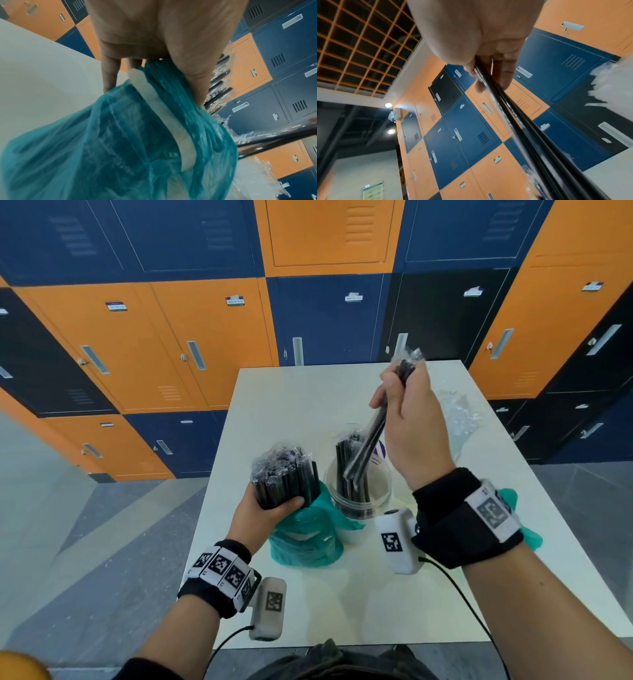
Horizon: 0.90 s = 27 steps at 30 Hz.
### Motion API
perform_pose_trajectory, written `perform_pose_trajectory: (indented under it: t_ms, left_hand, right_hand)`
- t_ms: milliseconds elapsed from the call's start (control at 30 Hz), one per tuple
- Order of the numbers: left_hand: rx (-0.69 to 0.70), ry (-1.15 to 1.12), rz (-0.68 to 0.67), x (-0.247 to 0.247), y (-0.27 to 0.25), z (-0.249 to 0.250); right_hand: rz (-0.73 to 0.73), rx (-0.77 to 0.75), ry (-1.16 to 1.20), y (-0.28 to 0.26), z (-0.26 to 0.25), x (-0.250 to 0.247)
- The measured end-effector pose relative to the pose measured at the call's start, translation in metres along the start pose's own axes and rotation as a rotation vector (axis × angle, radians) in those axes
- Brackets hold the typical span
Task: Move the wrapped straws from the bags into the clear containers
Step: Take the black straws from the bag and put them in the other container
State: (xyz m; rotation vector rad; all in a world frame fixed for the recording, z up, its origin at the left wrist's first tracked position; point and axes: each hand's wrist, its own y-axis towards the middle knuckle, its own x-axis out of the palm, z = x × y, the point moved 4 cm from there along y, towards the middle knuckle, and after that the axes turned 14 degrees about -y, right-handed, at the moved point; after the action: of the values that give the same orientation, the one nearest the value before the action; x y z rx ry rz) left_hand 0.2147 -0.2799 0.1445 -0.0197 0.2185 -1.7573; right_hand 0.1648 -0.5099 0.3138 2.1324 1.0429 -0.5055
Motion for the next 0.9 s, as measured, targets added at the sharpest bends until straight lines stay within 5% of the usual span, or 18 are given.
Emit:
perform_pose_trajectory:
  t_ms: [333,433,800,900]
  left_hand:
    - [-0.032,0.003,-0.006,-0.001,0.005,-0.010]
    - [-0.032,-0.003,-0.002,-0.001,0.004,-0.011]
    - [-0.033,0.022,0.006,-0.003,0.000,-0.008]
    - [-0.034,0.020,0.007,-0.003,0.000,-0.006]
  right_hand:
    - [-0.392,0.119,-0.319,-0.048,0.069,0.090]
    - [-0.336,0.051,-0.404,-0.056,0.074,0.101]
    - [-0.294,0.194,-0.131,-0.060,0.074,0.099]
    - [-0.172,0.159,-0.067,-0.063,0.067,0.088]
